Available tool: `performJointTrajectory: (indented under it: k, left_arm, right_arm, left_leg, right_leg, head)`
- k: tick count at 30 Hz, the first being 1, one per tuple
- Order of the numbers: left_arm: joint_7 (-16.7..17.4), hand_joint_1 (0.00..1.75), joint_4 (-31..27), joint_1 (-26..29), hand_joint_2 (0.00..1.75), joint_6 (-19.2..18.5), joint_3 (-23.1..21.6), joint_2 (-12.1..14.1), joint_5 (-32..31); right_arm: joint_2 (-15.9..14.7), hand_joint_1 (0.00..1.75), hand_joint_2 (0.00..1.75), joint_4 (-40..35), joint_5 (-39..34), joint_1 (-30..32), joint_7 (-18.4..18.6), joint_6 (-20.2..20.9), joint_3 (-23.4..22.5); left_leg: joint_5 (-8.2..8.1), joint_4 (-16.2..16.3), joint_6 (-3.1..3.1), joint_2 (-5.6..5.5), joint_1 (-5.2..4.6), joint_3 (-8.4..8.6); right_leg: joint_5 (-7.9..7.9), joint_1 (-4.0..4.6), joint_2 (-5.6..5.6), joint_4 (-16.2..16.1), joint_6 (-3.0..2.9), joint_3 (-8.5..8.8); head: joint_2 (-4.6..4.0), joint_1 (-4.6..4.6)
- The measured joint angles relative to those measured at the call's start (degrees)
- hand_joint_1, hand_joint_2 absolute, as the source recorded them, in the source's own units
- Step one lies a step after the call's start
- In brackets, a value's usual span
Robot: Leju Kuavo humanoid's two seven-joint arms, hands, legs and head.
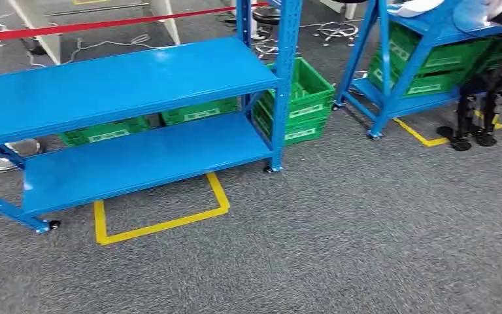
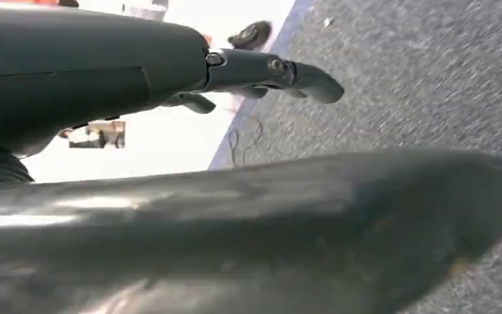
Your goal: Take the parts from the cabinet and place them on the table.
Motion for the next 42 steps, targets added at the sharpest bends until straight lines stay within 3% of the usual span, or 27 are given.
performJointTrajectory:
  k: [2,3,4,5,7,8,9,10,12,14,18,20,21,23,24,25,27,28,29,33,34,35,36,38,39,40,42]
  left_arm:
    - [0.0,0.0,0.0,0.3,0.0,0.0,0.0,0.0,0.0]
    - [0.0,0.0,0.0,0.4,0.0,0.0,0.0,0.1,0.0]
    - [0.0,0.0,0.0,0.5,0.0,0.0,0.0,0.1,0.0]
    - [0.0,0.0,0.0,0.4,0.0,0.0,0.0,0.1,0.0]
    - [0.0,0.0,0.0,0.0,0.0,0.0,0.0,0.1,0.0]
    - [0.0,0.0,0.0,0.0,0.0,-0.1,0.0,0.1,0.0]
    - [0.0,0.0,0.0,0.1,0.0,-0.1,0.0,0.1,0.0]
    - [0.0,0.0,0.0,0.2,0.0,-0.1,0.0,0.1,0.0]
    - [0.0,0.0,0.0,0.2,0.0,-0.1,0.0,0.1,0.0]
    - [0.0,0.0,0.0,-0.2,0.0,-0.1,0.0,0.1,0.0]
    - [0.0,0.0,0.0,0.0,0.0,0.0,0.0,0.2,0.0]
    - [0.0,0.0,0.0,0.1,0.0,0.0,0.0,0.1,0.0]
    - [0.0,0.0,0.0,0.0,0.0,0.0,0.0,0.1,0.0]
    - [0.0,0.0,0.0,0.0,0.0,0.0,0.0,0.0,0.0]
    - [0.0,0.0,0.0,0.0,0.0,0.0,0.0,0.0,0.0]
    - [0.0,0.0,0.0,0.1,0.0,0.0,0.0,0.0,0.0]
    - [0.0,0.0,0.0,0.1,0.0,-0.2,0.0,0.0,0.0]
    - [0.0,0.0,0.0,0.0,0.0,-0.2,0.0,0.0,0.0]
    - [0.0,0.0,0.0,0.0,0.0,-0.2,0.0,0.0,0.0]
    - [0.0,0.0,0.1,0.3,0.0,-0.2,0.0,0.1,0.0]
    - [0.0,0.0,0.1,0.4,0.0,-0.2,0.0,0.2,0.0]
    - [0.0,0.0,0.1,0.3,0.0,-0.2,0.0,0.2,0.0]
    - [0.0,0.0,0.1,0.1,0.0,-0.2,0.0,0.2,-0.1]
    - [0.0,0.0,0.1,-0.1,0.0,-0.2,0.0,0.2,-0.1]
    - [0.0,0.0,0.1,0.0,0.0,-0.2,0.0,0.1,-0.2]
    - [0.0,0.0,0.1,0.1,0.0,-0.2,0.0,0.1,-0.2]
    - [0.0,0.0,0.1,0.2,0.0,-0.2,0.0,0.2,-0.5]
  right_arm:
    - [0.0,0.0,1.75,0.0,0.0,-0.1,0.0,0.0,0.0]
    - [0.0,0.0,1.75,0.0,0.0,-0.1,0.0,0.0,0.0]
    - [0.0,0.0,1.75,0.0,0.0,-0.1,0.0,0.0,0.0]
    - [0.0,0.0,1.75,0.0,0.0,-0.1,0.0,0.0,0.0]
    - [0.0,0.0,1.75,0.0,0.0,0.3,0.1,0.0,0.0]
    - [0.0,0.0,1.75,0.0,0.0,0.4,0.2,0.0,0.0]
    - [0.0,0.0,1.75,0.0,0.0,0.4,0.3,0.0,0.0]
    - [0.0,0.0,1.75,0.0,0.0,0.3,0.3,0.0,0.0]
    - [0.0,0.0,1.75,0.0,0.0,0.2,0.3,0.0,0.0]
    - [0.0,0.0,1.75,0.0,0.0,0.2,0.3,0.0,0.0]
    - [0.0,0.0,1.75,0.0,0.0,-0.2,0.3,0.0,0.0]
    - [0.0,0.0,1.75,0.0,0.0,-0.2,0.3,0.0,0.0]
    - [0.0,0.0,1.75,0.0,0.0,0.0,0.4,0.0,0.0]
    - [-0.1,0.0,1.75,0.0,0.0,0.2,0.4,0.0,0.0]
    - [-0.1,0.0,1.75,0.0,0.0,0.4,0.4,0.0,0.0]
    - [-0.1,0.0,1.75,0.0,0.0,0.4,0.4,0.0,0.0]
    - [-0.1,0.0,1.75,0.0,0.0,0.4,0.4,0.0,0.0]
    - [-0.1,0.0,1.75,0.0,0.0,0.3,0.5,0.0,0.0]
    - [-0.1,0.0,1.75,0.0,0.0,0.4,0.5,0.0,0.0]
    - [-0.1,0.0,1.75,0.0,0.0,0.1,0.5,-0.3,0.0]
    - [-0.1,0.0,0.0,0.0,0.0,0.0,0.5,-0.3,0.0]
    - [-0.1,0.0,0.0,0.0,0.0,0.0,0.4,-0.4,0.0]
    - [-0.1,0.0,0.0,0.0,0.0,0.1,0.3,-0.4,0.0]
    - [-0.1,0.0,0.0,0.0,0.0,0.3,0.8,-0.5,0.0]
    - [-0.1,0.0,0.0,0.0,0.0,0.4,1.2,-0.5,0.0]
    - [-0.1,0.0,1.75,0.0,0.0,0.4,1.5,-0.5,0.0]
    - [-0.1,0.0,1.75,0.0,0.1,0.2,2.1,-0.4,0.0]
  left_leg:
    - [0.42,-0.5,-0.77,-1.12,0.36,-0.3]
    - [0.51,-0.4,-0.97,-1.64,0.43,-0.39]
    - [-0.49,0.6,-1.13,1.79,-0.02,-0.76]
    - [-2.53,3.4,-1.35,4.08,-0.12,-2.09]
    - [-7.0,12.1,-1.66,5.79,-0.06,-6.38]
    - [-8.16,15.5,-1.71,6.1,-0.05,-8.0]
    - [-8.01,16.6,-1.68,6.22,-0.04,-8.44]
    - [-6.61,15.1,-1.57,6.29,-0.05,-7.5]
    - [-2.48,7.3,-1.06,7.5,-0.24,-2.89]
    - [-1.23,0.1,-0.38,12.9,-0.88,1.45]
    - [-1.02,-0.4,0.86,9.5,-0.7,1.19]
    - [-0.67,-0.6,1.3,8.41,-0.2,1.33]
    - [-0.56,-0.6,1.64,7.54,-0.12,1.21]
    - [-0.57,-0.6,1.72,5.81,-0.12,1.1]
    - [-0.56,-0.6,1.72,5.01,-0.12,1.13]
    - [-0.54,-0.6,1.68,4.15,-0.07,1.18]
    - [-0.47,-0.5,1.39,2.28,0.09,1.34]
    - [-0.49,-0.4,1.05,1.5,0.23,1.33]
    - [-0.59,0.0,0.55,0.76,-0.03,1.01]
    - [0.17,-0.6,-1.01,-1.55,0.59,0.31]
    - [-0.11,-0.3,-1.13,-0.73,0.62,0.29]
    - [-1.52,1.4,-1.31,2.78,0.18,-0.57]
    - [-3.74,4.9,-1.48,4.55,0.19,-2.44]
    - [-7.71,13.9,-1.68,6.06,0.23,-6.87]
    - [-8.23,16.6,-1.69,6.23,0.23,-8.14]
    - [-7.35,16.3,-1.63,6.26,0.23,-7.88]
    - [-3.16,10.0,-1.24,6.28,0.19,-4.35]
  right_leg:
    - [0.09,0.43,-0.99,0.2,-0.78,0.21]
    - [0.45,-0.02,-1.92,-0.2,-1.32,0.26]
    - [0.59,0.1,-2.63,-0.3,-1.58,0.32]
    - [0.6,0.18,-3.34,-0.4,-1.92,0.31]
    - [0.54,0.45,-5.23,-0.4,-2.17,0.17]
    - [0.49,0.55,-6.18,-0.3,-2.25,0.09]
    - [0.43,0.62,-7.13,-0.3,-2.33,0.08]
    - [0.4,0.7,-7.93,-0.3,-2.36,0.1]
    - [0.29,0.78,-9.29,-0.3,-2.23,0.3]
    - [-0.22,1.52,-10.48,0.0,-1.61,0.5]
    - [-0.43,1.58,-13.29,-0.6,-0.59,1.47]
    - [-2.61,1.2,-7.34,2.3,0.31,0.24]
    - [-4.86,1.04,-5.82,6.5,0.44,-1.71]
    - [-8.37,1.05,-5.05,15.5,0.62,-6.15]
    - [-8.24,1.02,-5.05,17.0,0.62,-7.14]
    - [-6.86,0.96,-5.05,16.0,0.61,-6.98]
    - [-1.59,0.64,-4.42,7.7,0.65,-3.34]
    - [0.66,0.28,-2.53,2.7,0.85,-1.0]
    - [0.12,-0.13,0.86,0.1,0.91,0.09]
    - [0.4,0.39,-1.28,-0.2,-0.94,0.44]
    - [0.65,0.11,-2.26,-0.5,-1.37,0.55]
    - [0.63,0.19,-2.65,-0.6,-1.7,0.64]
    - [0.57,0.32,-3.32,-0.6,-1.9,0.58]
    - [0.49,0.57,-4.77,-0.6,-2.09,0.47]
    - [0.46,0.61,-5.34,-0.6,-2.13,0.43]
    - [0.46,0.63,-5.66,-0.6,-2.13,0.45]
    - [0.44,0.65,-6.01,-0.6,-2.09,0.55]
  head:
    - [0.0,0.05]
    - [0.0,0.05]
    - [0.0,-0.08]
    - [0.0,-0.76]
    - [0.0,-0.89]
    - [0.0,-0.89]
    - [0.0,-0.87]
    - [0.0,-0.89]
    - [0.0,-0.89]
    - [0.0,-1.04]
    - [0.0,-0.98]
    - [0.0,-0.55]
    - [0.0,-0.28]
    - [0.0,-0.09]
    - [0.0,0.05]
    - [0.0,0.09]
    - [0.0,0.05]
    - [0.0,0.13]
    - [0.0,0.29]
    - [0.0,0.33]
    - [0.0,0.29]
    - [0.0,-0.21]
    - [0.0,-0.46]
    - [0.0,-0.41]
    - [0.0,-0.46]
    - [0.0,-0.41]
    - [0.0,-0.46]
